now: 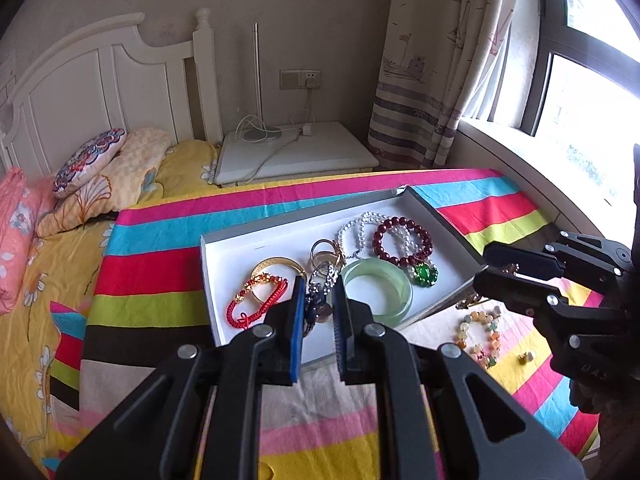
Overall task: Organize jewelry
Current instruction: 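Lower both brooches into the white box and open both tools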
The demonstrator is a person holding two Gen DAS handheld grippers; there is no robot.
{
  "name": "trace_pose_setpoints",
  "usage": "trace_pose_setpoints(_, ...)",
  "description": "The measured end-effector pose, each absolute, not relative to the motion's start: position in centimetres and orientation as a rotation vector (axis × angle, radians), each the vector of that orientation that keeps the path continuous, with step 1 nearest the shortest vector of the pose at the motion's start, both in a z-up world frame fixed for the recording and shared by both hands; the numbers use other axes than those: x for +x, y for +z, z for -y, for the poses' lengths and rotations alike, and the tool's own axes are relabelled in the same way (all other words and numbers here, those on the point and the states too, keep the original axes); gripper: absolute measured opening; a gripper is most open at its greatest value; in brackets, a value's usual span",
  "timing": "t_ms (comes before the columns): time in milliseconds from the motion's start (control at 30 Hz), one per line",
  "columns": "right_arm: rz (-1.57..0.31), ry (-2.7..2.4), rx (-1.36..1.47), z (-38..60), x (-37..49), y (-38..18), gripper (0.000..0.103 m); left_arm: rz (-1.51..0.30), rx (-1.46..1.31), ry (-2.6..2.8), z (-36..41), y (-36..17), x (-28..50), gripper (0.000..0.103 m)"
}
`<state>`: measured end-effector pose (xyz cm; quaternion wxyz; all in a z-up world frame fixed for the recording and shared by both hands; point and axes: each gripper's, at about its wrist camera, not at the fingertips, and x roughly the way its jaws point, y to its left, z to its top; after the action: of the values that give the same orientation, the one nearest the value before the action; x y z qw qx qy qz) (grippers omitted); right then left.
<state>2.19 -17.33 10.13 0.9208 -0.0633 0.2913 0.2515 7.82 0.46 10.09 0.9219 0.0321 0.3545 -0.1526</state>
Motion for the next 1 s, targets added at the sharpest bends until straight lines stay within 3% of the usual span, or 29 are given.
trace_pose_setpoints(533, -0.714, 0.464, -0.208, 8.6, 16.6, 7.4, 0.025, -0.851, -0.109, -0.268, -2.8, 4.8, 13.2, 0.013)
trace_pose_setpoints(567, -0.729, 0.464, -0.207, 8.2, 17.1, 7.0, 0.025, -0.849, -0.124, -0.272, -3.0, 4.7, 13.1, 0.016)
trace_pose_setpoints(633, -0.746, 0.455, -0.192, 7.9, 18.0, 6.7, 0.031, -0.848, -0.146, -0.263, -3.4, 4.7, 12.9, 0.034)
trace_pose_setpoints(700, -0.767, 0.478, -0.155, 8.1, 18.3, 6.8, 0.046, -0.817, -0.165, -0.251, -3.9, 4.9, 12.4, 0.068)
trace_pose_setpoints(733, -0.763, 0.498, -0.134, 8.4, 18.0, 7.1, 0.055, -0.805, -0.171, -0.250, -4.2, 5.1, 12.1, 0.070)
trace_pose_setpoints(767, -0.744, 0.513, -0.119, 8.8, 17.5, 7.6, 0.057, -0.798, -0.176, -0.251, -4.5, 5.2, 11.8, 0.071)
trace_pose_setpoints(1000, -0.671, 0.563, -0.062, 12.9, 12.9, 10.6, 0.057, -0.741, -0.223, -0.227, -6.0, 6.2, 8.8, 0.082)
